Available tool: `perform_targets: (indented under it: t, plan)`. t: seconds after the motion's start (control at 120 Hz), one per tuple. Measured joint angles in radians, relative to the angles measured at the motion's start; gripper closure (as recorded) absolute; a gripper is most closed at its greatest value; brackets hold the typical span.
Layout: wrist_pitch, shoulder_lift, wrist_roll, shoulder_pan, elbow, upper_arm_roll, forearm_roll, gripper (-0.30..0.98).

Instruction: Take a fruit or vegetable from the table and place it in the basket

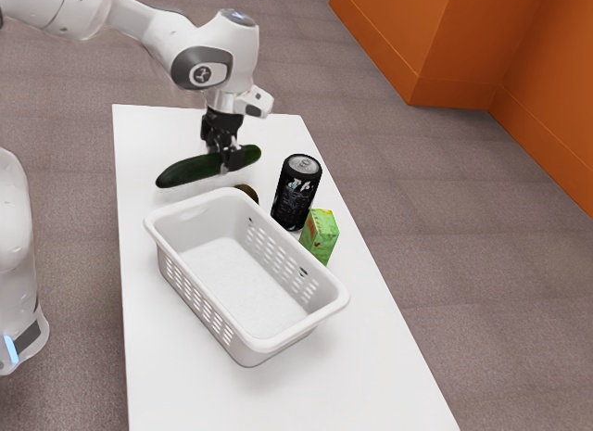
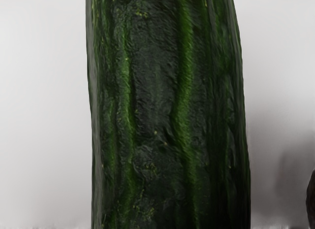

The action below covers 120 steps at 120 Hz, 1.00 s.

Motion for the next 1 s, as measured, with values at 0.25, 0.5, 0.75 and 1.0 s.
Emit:
perform_targets:
  t: [0.25, 0.5, 0.75, 1.0]
  plan:
    - [-0.148, -0.054, 0.011, 0.000, 0.201, -0.130, -0.006, 0.46]
    - [-0.299, -0.154, 0.022, -0.001, 0.260, -0.358, -0.026, 0.47]
    - [-0.351, -0.080, 0.030, -0.012, 0.330, -0.501, -0.049, 0.47]
    - [-0.357, 0.028, 0.034, -0.013, 0.406, -0.550, -0.052, 0.47]
